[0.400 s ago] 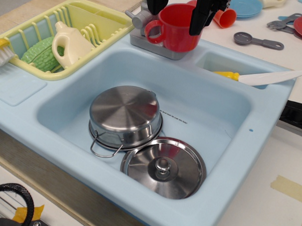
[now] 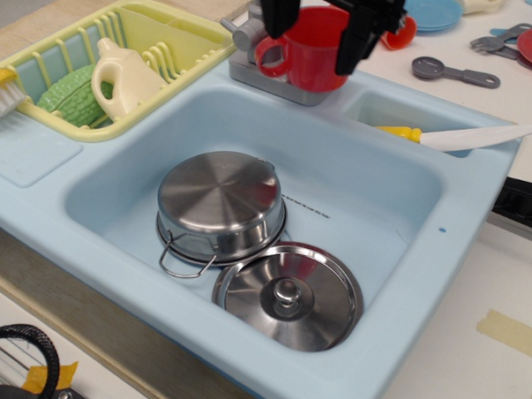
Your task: Put cup from anywhere into sink
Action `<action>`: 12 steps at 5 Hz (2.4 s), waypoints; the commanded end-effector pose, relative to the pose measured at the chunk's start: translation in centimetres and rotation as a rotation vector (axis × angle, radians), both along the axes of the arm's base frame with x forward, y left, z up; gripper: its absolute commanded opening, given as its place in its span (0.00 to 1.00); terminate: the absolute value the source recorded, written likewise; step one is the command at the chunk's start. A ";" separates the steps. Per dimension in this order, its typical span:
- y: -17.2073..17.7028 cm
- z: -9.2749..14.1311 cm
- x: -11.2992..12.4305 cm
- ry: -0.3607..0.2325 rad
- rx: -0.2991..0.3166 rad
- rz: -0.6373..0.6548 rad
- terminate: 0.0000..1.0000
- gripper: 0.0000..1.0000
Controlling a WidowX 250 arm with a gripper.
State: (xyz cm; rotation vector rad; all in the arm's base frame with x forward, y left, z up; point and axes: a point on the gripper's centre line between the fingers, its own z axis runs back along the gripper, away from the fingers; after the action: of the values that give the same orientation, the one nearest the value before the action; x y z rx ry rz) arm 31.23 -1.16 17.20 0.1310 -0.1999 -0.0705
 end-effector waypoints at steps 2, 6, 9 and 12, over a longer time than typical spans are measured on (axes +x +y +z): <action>0.6 0.2 4.6 -0.085 -0.029 -0.062 0.00 1.00; -0.1 -2.3 4.2 -0.076 -0.071 0.011 0.00 0.00; -3.9 0.9 -3.1 -0.036 -0.024 0.252 0.00 0.00; -6.9 -0.3 -7.4 -0.078 -0.051 0.356 0.00 1.00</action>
State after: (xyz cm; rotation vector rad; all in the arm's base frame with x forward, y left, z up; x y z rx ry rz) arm 23.77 -8.20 15.93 0.1367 -0.2155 0.2885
